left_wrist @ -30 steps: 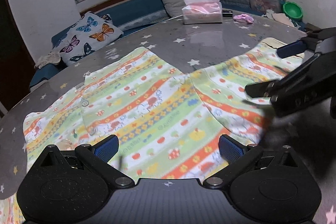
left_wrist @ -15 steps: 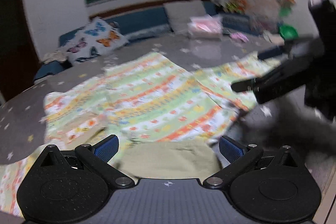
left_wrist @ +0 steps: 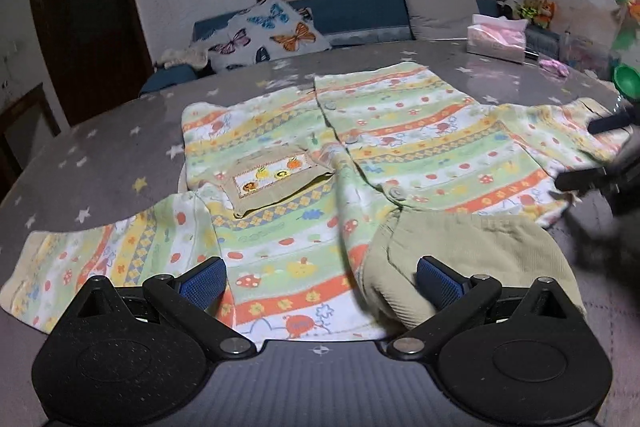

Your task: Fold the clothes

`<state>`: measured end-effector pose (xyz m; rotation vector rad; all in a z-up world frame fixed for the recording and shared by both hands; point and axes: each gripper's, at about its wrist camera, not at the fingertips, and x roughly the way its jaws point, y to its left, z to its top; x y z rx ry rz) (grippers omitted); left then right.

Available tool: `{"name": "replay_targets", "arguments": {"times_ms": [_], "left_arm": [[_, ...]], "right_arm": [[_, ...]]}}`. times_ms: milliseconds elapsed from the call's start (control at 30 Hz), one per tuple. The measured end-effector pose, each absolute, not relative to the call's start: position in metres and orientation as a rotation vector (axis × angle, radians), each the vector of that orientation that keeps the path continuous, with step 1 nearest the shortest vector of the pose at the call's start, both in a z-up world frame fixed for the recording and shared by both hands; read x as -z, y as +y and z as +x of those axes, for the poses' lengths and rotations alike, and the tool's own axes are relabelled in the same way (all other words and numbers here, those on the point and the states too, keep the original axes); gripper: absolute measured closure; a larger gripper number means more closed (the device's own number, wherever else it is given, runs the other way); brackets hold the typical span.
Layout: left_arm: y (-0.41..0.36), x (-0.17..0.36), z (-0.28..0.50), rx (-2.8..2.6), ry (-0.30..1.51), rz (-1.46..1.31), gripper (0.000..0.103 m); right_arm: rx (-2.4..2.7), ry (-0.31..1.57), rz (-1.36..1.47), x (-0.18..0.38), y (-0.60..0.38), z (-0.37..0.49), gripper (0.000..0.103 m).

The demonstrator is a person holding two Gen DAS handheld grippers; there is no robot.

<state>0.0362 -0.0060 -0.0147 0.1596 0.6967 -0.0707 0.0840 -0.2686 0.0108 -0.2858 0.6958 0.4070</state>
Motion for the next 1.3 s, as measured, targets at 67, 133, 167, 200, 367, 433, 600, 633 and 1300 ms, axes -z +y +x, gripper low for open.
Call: {"name": "replay_targets", "arguments": {"times_ms": [67,133,167,200,367,433,600,633,1300], "left_arm": [[-0.003,0.012,0.034,0.073,0.691,0.153,0.0],[0.004,0.008,0.034,0.06,0.683,0.126,0.0],[0.01,0.005,0.034,0.042,0.671,0.114,0.0],[0.016,0.003,0.035,0.024,0.66,0.102,0.0],[0.068,-0.005,0.044,-0.16,0.626,0.044,0.001],[0.093,-0.002,0.047,-0.261,0.62,0.036,0.003],[0.158,0.008,0.053,-0.51,0.624,0.009,0.007],[0.172,0.011,0.055,-0.542,0.639,-0.007,0.008],[0.224,0.029,0.068,-0.72,0.663,0.171,0.018]], "right_arm": [[-0.43,0.68,-0.279,-0.017,-0.261,0.086,0.0],[-0.454,0.669,-0.272,-0.02,-0.253,0.089,0.0],[-0.468,0.665,-0.271,-0.021,-0.247,0.09,0.0],[-0.482,0.66,-0.27,-0.021,-0.242,0.091,0.0],[-0.543,0.655,-0.271,-0.015,-0.215,0.093,0.0],[-0.547,0.658,-0.284,-0.009,-0.208,0.094,0.0],[-0.541,0.693,-0.263,0.002,-0.206,0.098,0.0],[-0.54,0.696,-0.257,0.003,-0.207,0.098,0.0],[-0.55,0.682,-0.199,0.01,-0.213,0.098,0.0]]}}
